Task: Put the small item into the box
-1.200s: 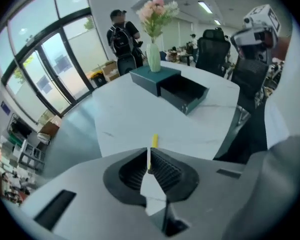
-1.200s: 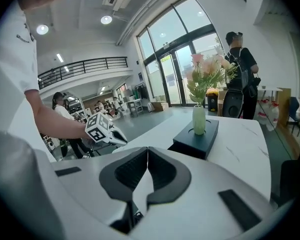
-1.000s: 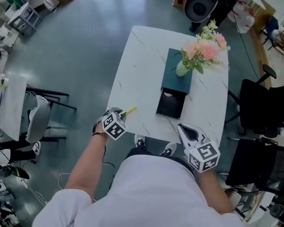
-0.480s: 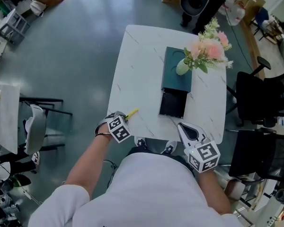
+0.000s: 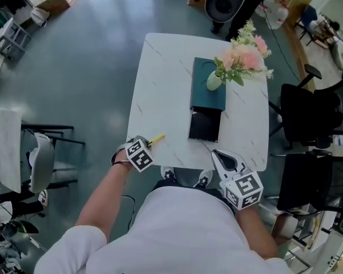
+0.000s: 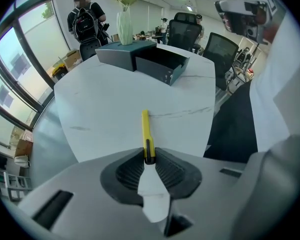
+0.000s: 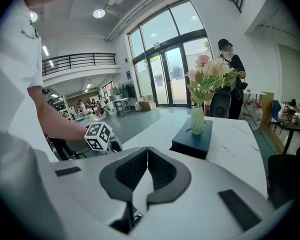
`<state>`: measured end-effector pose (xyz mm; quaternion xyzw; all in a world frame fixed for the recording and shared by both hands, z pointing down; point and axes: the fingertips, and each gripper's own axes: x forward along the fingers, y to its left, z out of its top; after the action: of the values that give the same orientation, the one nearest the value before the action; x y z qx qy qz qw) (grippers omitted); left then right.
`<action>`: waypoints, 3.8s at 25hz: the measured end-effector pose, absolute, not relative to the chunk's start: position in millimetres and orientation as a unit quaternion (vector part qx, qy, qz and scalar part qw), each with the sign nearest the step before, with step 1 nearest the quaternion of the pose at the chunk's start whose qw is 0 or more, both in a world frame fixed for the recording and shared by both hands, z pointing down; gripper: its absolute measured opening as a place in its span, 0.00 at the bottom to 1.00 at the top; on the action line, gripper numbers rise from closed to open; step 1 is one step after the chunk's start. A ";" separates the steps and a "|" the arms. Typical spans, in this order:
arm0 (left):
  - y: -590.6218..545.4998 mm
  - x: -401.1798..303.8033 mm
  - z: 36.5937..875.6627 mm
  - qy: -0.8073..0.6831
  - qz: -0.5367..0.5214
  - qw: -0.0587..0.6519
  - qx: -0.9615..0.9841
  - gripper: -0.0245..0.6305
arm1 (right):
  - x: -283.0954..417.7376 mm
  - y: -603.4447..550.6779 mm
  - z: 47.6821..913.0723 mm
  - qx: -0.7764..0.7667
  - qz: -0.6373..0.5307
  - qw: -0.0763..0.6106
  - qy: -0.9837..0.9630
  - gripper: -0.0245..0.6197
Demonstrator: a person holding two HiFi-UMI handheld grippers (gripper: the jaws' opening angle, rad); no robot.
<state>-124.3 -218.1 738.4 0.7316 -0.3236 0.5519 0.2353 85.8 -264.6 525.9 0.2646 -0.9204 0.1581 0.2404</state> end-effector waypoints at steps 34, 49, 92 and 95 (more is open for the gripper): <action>-374.9 30.3 666.4 -0.156 0.631 -0.097 0.754 0.16 | 196.2 -286.7 516.0 0.364 0.171 0.202 -0.893 0.06; -390.8 61.7 692.3 -0.070 0.647 -0.147 0.745 0.16 | 221.5 -287.3 518.6 0.403 0.188 0.199 -0.873 0.06; -234.8 90.3 535.4 -0.497 0.246 0.216 0.804 0.06 | 173.4 -252.6 527.2 0.152 0.165 0.215 -0.950 0.06; -226.8 78.7 529.5 -0.493 0.237 0.222 0.807 0.06 | 160.6 -232.1 527.6 0.141 0.158 0.224 -0.951 0.06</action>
<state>78.7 -226.8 529.5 0.8068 -0.4935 0.2371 0.2222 160.6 -232.1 527.6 0.1408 -0.9513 0.1585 0.2237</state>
